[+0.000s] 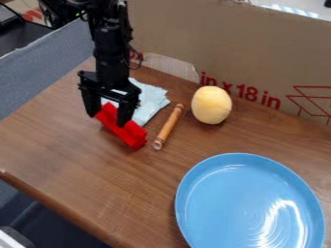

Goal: Move the cloth to the right side of the table

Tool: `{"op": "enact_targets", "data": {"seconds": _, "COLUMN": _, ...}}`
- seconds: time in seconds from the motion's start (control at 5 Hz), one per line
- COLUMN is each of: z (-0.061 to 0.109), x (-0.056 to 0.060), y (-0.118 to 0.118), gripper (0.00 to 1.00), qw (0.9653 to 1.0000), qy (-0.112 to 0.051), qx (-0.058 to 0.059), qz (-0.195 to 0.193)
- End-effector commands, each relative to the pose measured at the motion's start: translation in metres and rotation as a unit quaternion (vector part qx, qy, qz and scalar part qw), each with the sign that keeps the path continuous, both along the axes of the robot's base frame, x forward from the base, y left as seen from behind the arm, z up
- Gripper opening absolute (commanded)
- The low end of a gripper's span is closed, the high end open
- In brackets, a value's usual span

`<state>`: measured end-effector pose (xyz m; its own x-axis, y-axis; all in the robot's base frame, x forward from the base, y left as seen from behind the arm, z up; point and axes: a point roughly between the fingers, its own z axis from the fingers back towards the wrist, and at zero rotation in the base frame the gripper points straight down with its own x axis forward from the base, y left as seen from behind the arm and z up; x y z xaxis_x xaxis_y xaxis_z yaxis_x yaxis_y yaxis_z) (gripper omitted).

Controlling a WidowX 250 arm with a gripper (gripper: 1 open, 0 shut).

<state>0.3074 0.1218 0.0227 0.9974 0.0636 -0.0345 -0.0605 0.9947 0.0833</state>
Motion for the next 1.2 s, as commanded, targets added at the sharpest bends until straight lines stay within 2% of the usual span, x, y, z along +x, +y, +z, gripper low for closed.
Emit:
{"op": "enact_targets", "data": {"seconds": 0.0, "z": 0.008, "x": 0.025, "y": 0.007, "gripper": 1.00, "qw": 0.9993, "qy": -0.034, "qx": 0.013, "qz": 0.010}}
{"op": "enact_targets", "data": {"seconds": 0.2, "z": 0.008, "x": 0.045, "y": 0.009, "gripper": 1.00, "qw": 0.9993, "qy": -0.029, "qx": 0.017, "qz": 0.015}}
{"op": "enact_targets", "data": {"seconds": 0.4, "z": 0.014, "x": 0.071, "y": 0.006, "gripper": 1.00, "qw": 0.9985, "qy": -0.045, "qx": 0.020, "qz": 0.022}}
{"op": "enact_targets", "data": {"seconds": 0.6, "z": 0.029, "x": 0.074, "y": 0.002, "gripper": 1.00, "qw": 0.9980, "qy": -0.054, "qx": 0.013, "qz": 0.032}}
{"op": "enact_targets", "data": {"seconds": 0.8, "z": 0.026, "x": 0.070, "y": 0.018, "gripper": 1.00, "qw": 0.9967, "qy": -0.063, "qx": 0.005, "qz": 0.050}}
{"op": "enact_targets", "data": {"seconds": 1.0, "z": 0.018, "x": 0.077, "y": 0.014, "gripper": 1.00, "qw": 0.9961, "qy": -0.053, "qx": 0.003, "qz": 0.071}}
